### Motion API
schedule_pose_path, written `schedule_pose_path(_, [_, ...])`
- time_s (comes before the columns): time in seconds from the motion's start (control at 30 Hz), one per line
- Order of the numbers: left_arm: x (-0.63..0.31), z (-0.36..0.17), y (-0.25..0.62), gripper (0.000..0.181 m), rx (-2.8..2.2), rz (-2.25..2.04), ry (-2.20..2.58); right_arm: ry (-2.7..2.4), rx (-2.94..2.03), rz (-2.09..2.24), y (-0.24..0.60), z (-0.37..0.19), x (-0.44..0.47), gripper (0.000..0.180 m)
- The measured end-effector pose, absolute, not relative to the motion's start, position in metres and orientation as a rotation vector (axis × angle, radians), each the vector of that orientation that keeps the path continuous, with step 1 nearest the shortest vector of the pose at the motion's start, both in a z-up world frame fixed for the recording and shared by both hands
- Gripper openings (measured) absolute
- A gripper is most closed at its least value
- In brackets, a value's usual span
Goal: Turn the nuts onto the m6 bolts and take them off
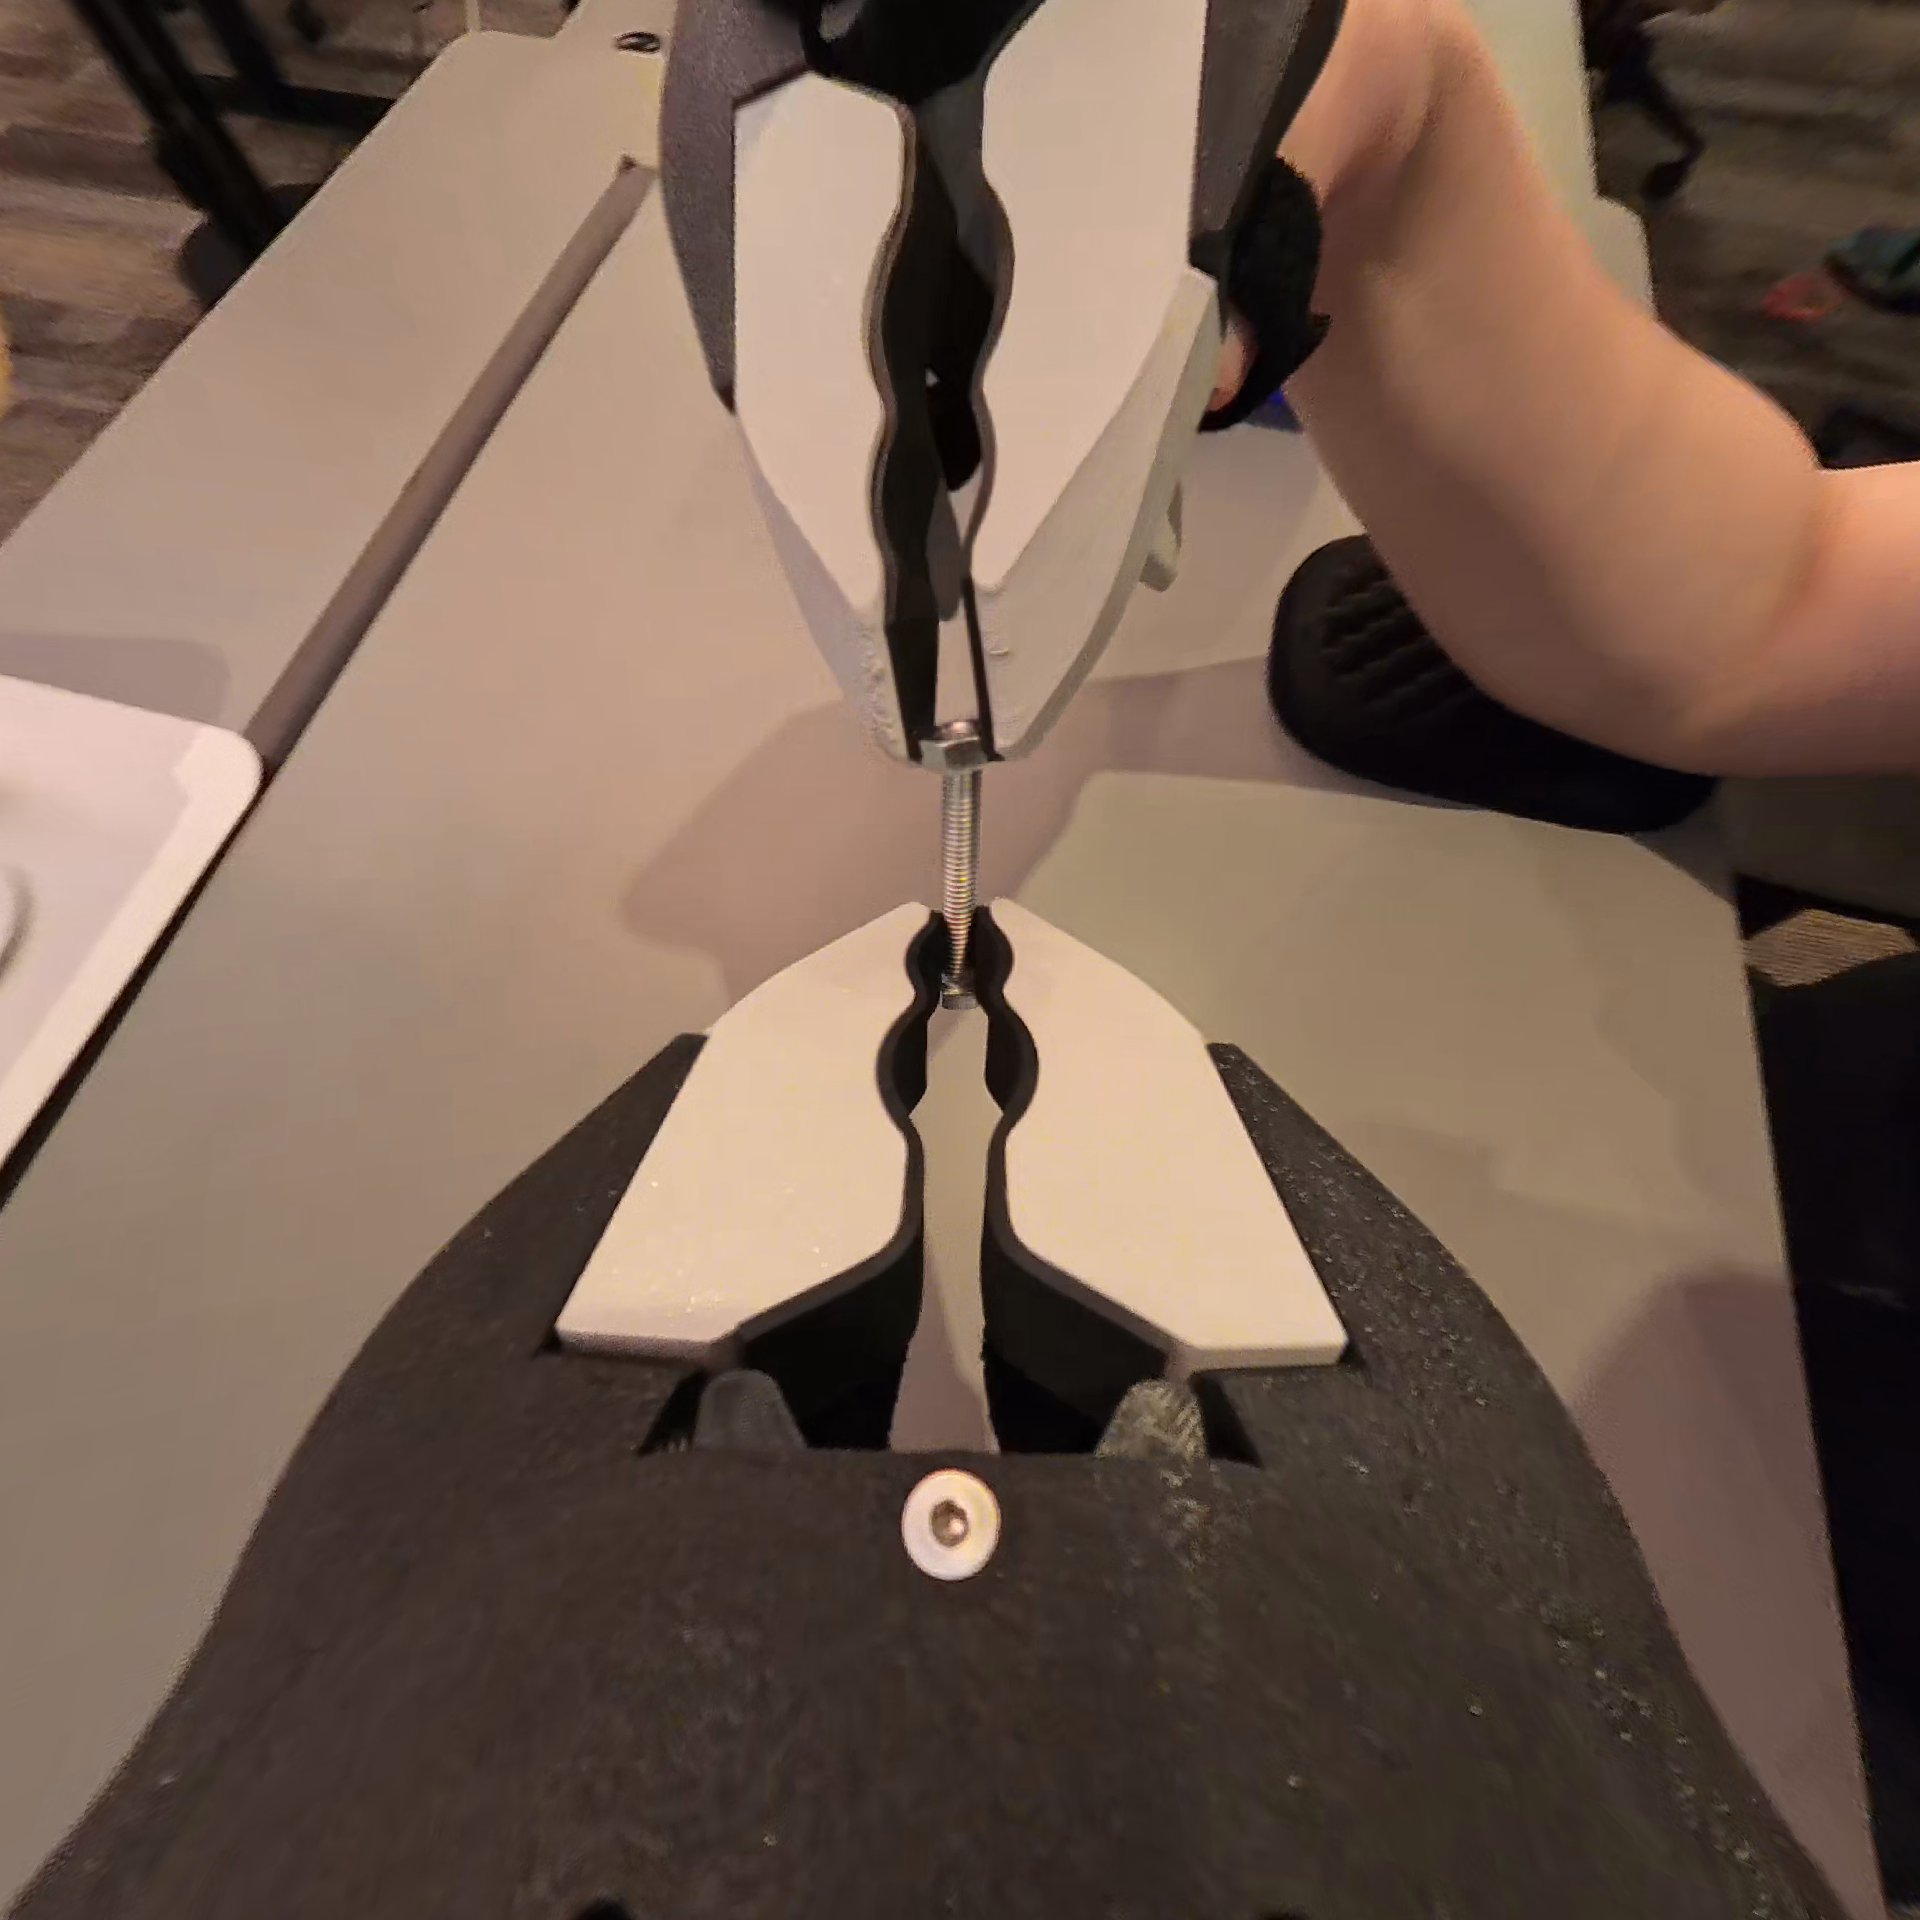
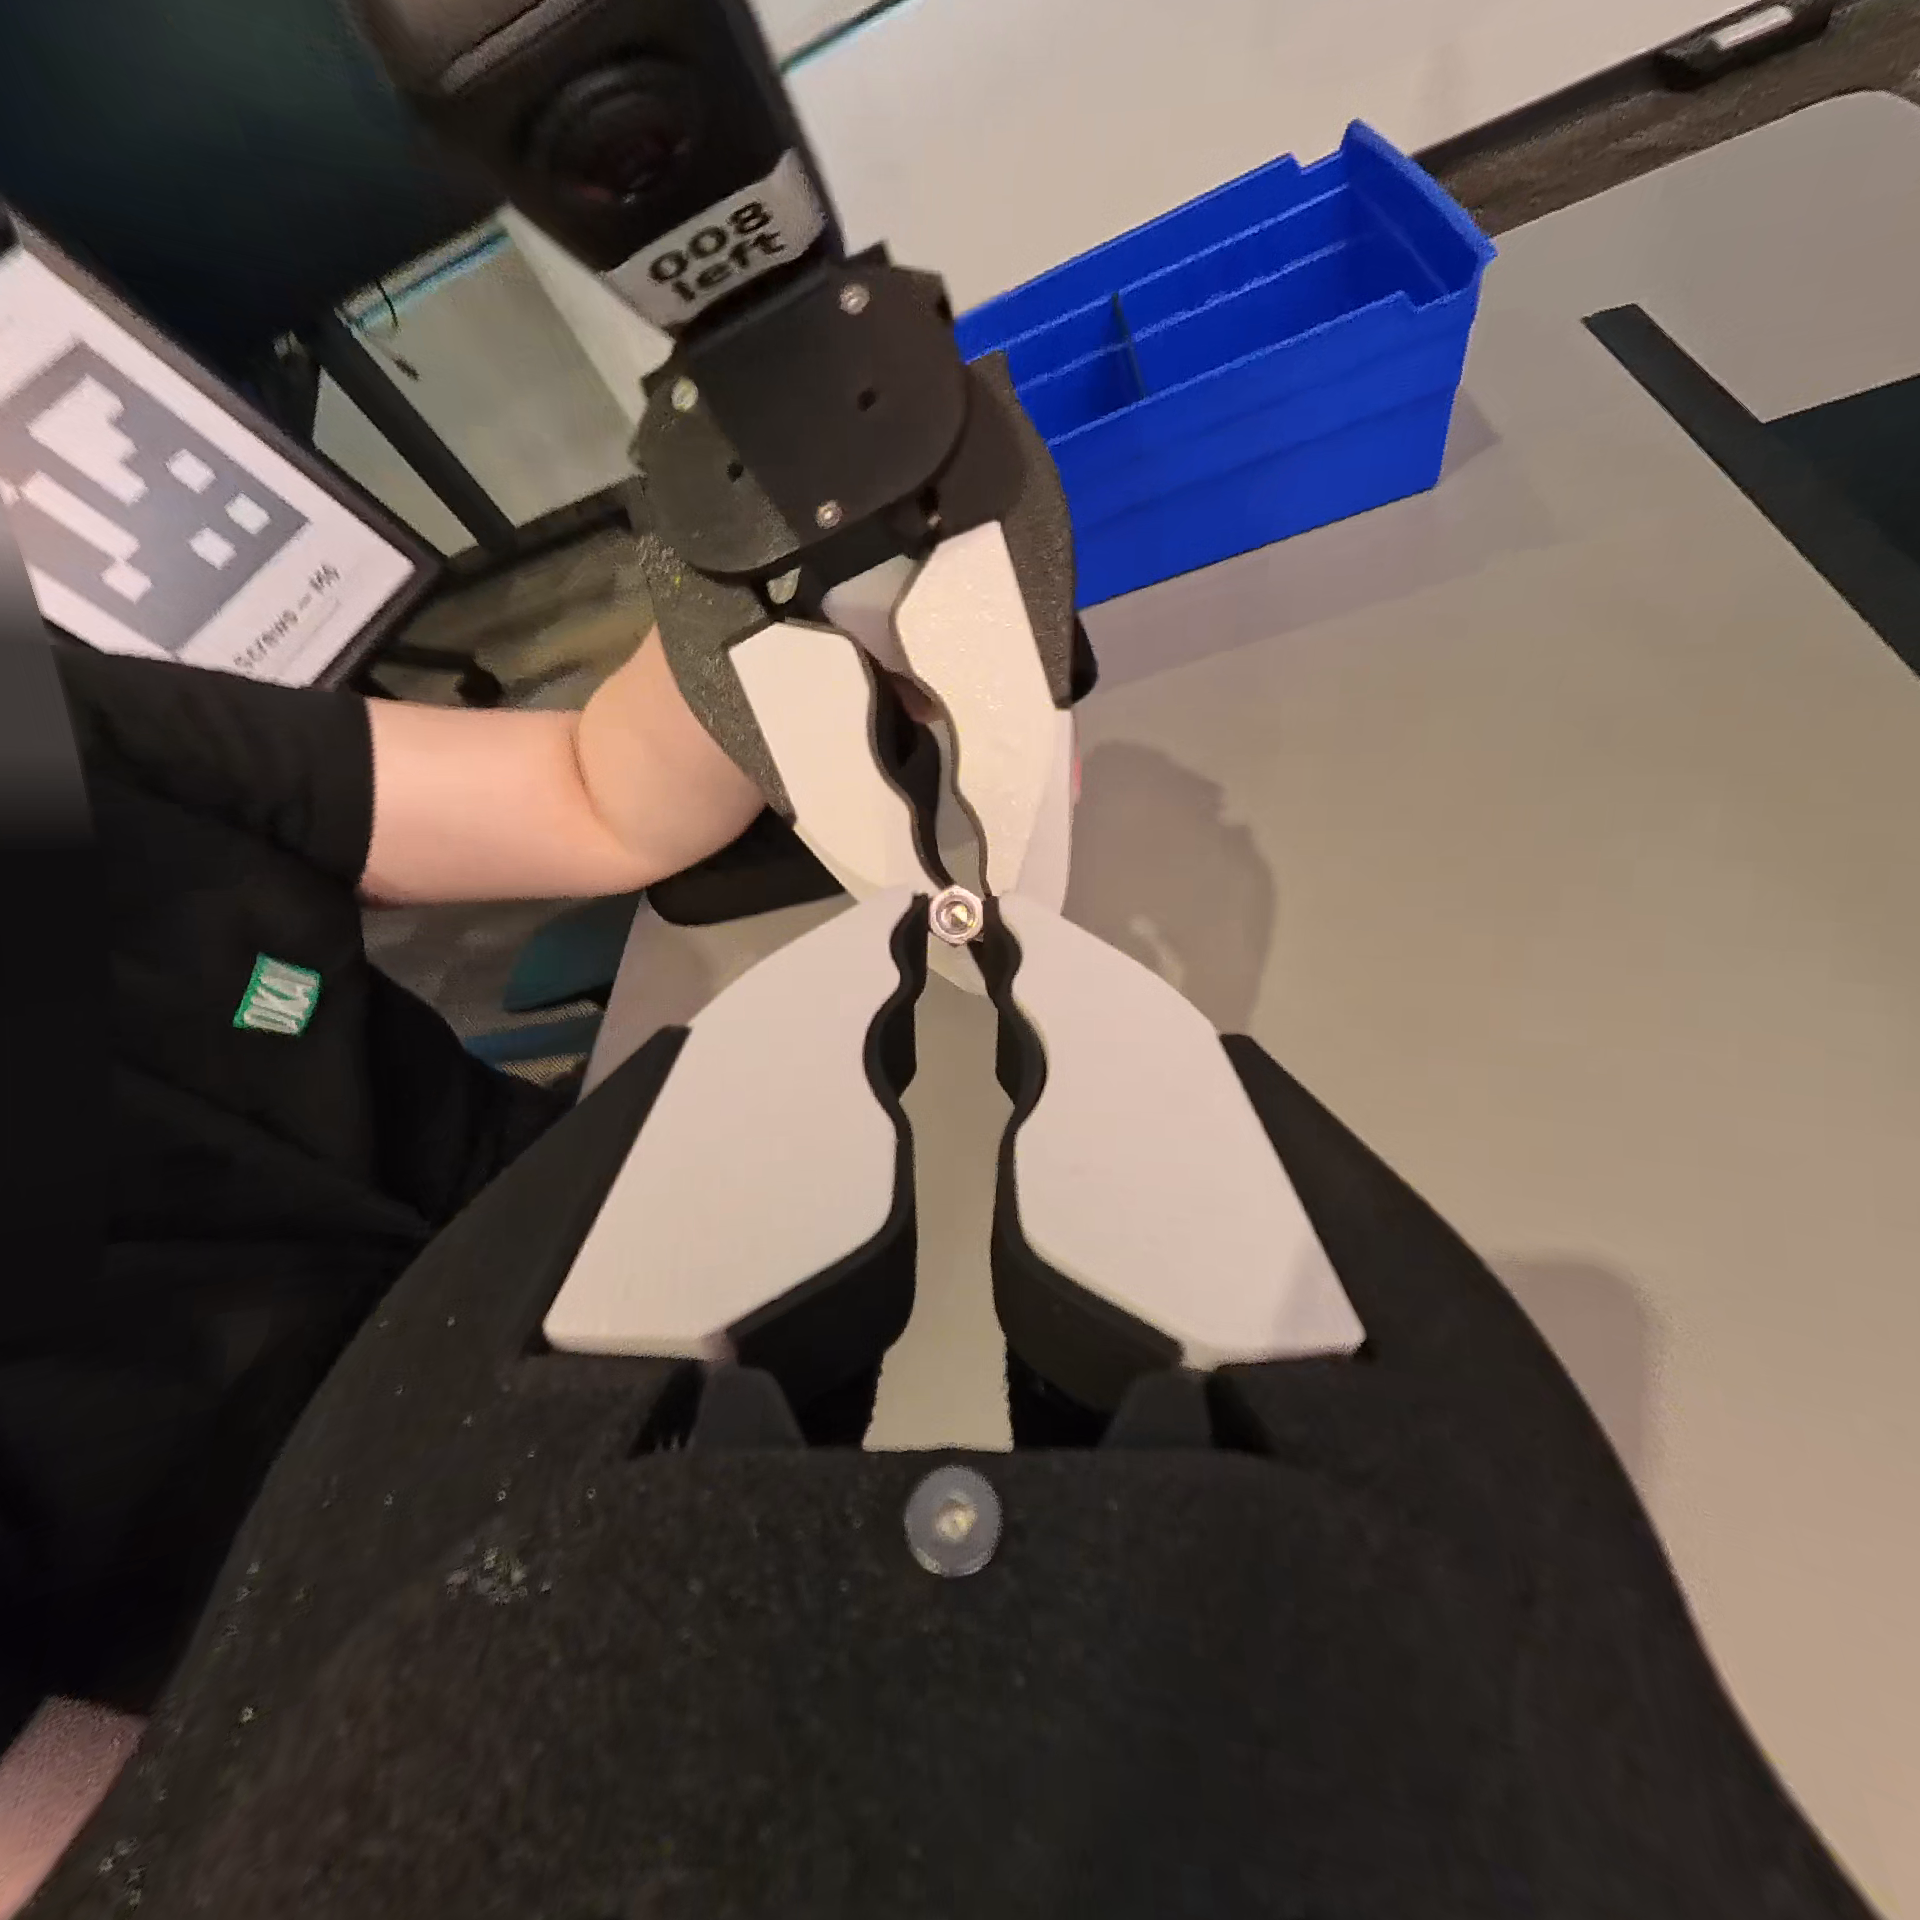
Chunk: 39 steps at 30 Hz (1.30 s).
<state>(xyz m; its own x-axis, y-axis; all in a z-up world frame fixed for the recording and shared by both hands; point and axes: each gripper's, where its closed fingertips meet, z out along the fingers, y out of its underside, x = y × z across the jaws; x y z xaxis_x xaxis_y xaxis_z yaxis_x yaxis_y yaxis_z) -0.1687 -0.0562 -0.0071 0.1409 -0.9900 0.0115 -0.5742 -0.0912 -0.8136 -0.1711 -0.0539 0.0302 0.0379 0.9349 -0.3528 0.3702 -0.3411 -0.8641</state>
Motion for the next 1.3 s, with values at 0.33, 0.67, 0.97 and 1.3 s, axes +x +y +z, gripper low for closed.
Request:
schedule_pose_path(0.33, [-0.156, -0.003, -0.078, 0.005, -1.708, -0.967, 1.559, -1.510, -1.649, 1.090, -0.073, 0.034, -0.161, 0.009])
schedule_pose_path(0.67, [-0.165, 0.003, -0.035, 0.005, -1.842, -0.761, 1.260, -1.032, -1.912, 1.153, -0.031, 0.040, -0.171, 0.010])
schedule_pose_path(0.97, [-0.177, -0.018, -0.004, 0.005, -1.938, -0.428, 1.152, -0.824, -2.023, 1.079, -0.003, 0.019, -0.178, 0.010])
schedule_pose_path(1.3, [-0.178, -0.017, -0.001, 0.005, -1.932, -0.436, 1.137, -0.825, -2.007, 1.055, -0.001, 0.020, -0.179, 0.010])
